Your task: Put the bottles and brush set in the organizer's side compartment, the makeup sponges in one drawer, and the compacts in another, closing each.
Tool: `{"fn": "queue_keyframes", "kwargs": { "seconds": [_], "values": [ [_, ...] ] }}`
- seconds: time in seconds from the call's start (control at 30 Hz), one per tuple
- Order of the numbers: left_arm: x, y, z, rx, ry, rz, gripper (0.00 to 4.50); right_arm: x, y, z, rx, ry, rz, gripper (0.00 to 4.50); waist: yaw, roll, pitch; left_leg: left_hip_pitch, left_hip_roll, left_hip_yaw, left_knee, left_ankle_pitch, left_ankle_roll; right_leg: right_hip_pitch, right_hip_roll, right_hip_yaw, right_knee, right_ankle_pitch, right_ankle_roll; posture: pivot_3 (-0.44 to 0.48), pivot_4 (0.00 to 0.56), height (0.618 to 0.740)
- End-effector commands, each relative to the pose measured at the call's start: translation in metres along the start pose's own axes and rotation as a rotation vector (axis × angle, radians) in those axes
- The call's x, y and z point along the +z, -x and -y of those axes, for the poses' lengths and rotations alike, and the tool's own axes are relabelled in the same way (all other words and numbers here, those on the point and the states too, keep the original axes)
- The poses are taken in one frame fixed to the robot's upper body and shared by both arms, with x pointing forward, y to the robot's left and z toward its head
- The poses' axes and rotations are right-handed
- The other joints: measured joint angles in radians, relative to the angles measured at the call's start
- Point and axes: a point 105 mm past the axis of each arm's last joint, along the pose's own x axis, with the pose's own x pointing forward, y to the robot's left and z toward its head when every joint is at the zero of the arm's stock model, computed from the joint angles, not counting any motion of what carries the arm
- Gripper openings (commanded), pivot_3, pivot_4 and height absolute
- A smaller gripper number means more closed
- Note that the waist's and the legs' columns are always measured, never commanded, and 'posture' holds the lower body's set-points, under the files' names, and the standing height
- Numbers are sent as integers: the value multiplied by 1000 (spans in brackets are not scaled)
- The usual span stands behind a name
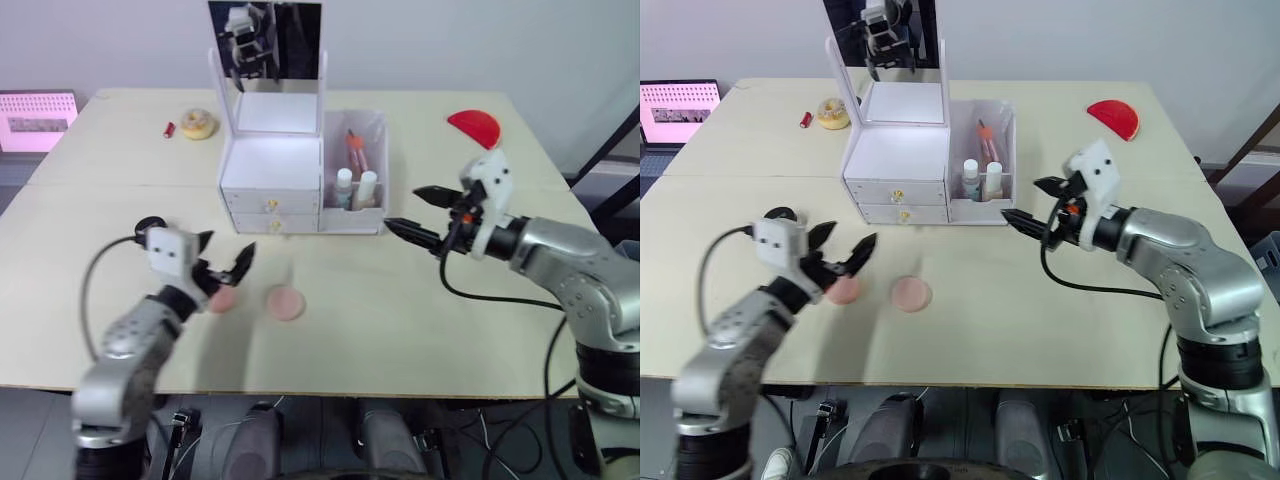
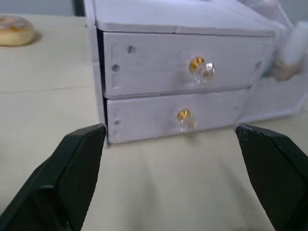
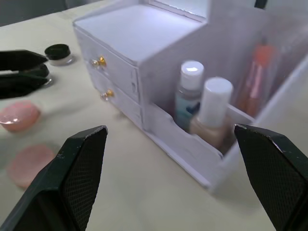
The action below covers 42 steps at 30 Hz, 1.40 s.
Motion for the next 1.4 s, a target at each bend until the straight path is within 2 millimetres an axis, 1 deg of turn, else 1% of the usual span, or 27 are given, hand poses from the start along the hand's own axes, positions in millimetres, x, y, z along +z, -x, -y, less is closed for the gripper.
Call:
{"fn": "queue_keyframes", "kwargs": {
  "seconds": [0.03, 0.17, 0.3, 0.43, 0.57, 0.7, 0.83, 1.03, 1.2, 1.4],
  "values": [
    [13, -3, 10, 55, -62, 75, 4500, 8, -7, -3, 25, 36, 21, 4437, -2, 1, 0, 0, 0, 0, 0, 0, 0, 0, 0, 0, 0, 0, 0, 0, 150, 740],
    [16, -12, 19, 78, -87, 122, 4500, 10, -13, -9, 58, 34, 28, 4437, -1, 1, 0, 0, 0, 0, -1, 0, 0, 0, 0, 0, 0, 0, 0, 0, 150, 740],
    [19, -20, 19, 92, -105, 158, 4500, 15, -14, -25, 166, 4, 54, 4437, 1, 1, 0, -1, 0, 0, -1, 0, 0, 0, 0, 0, -1, 0, 0, 0, 150, 740],
    [18, -31, 27, 80, -90, 177, 4500, 22, -15, -30, 238, 0, 103, 4437, 0, 1, 0, -1, 0, 0, -1, 0, 0, 0, 0, 0, -2, 0, 0, 0, 150, 740],
    [17, -35, 30, 78, -79, 188, 4500, 29, -16, -30, 259, -2, 145, 4437, 0, 1, 0, -1, 0, 0, -1, 0, 0, 0, 0, 0, -1, 0, 0, 0, 150, 740],
    [16, -37, 33, 71, -90, 198, 4500, 31, -18, -32, 268, 3, 155, 4437, 0, 1, 0, -1, 0, 0, -1, 0, 0, -1, 0, 0, -1, 0, 0, 0, 150, 740],
    [15, -44, 34, 84, -87, 208, 4500, 32, -17, -32, 266, 9, 159, 4437, 0, 1, 0, -1, 0, 0, -1, 0, 0, -1, 0, 0, -1, 0, 0, 0, 150, 740],
    [11, -50, 41, 80, -71, 218, 4500, 34, -15, -30, 267, 14, 169, 4437, 0, 1, 0, -1, 0, 0, -1, 0, 0, -1, 0, 0, -2, 0, 0, 0, 150, 740],
    [9, -51, 37, 105, -67, 222, 4500, 36, -15, -28, 264, 28, 170, 4437, 0, 1, 0, -1, 0, 0, -2, 0, 0, -1, 0, 0, -2, 0, 0, 0, 150, 740],
    [10, -56, 37, 111, -74, 233, 4500, 36, -15, -27, 262, 33, 167, 4437, 0, 1, 0, -1, 0, 0, -2, 0, 0, -1, 0, 0, -2, 0, 0, 0, 150, 740]
  ]
}}
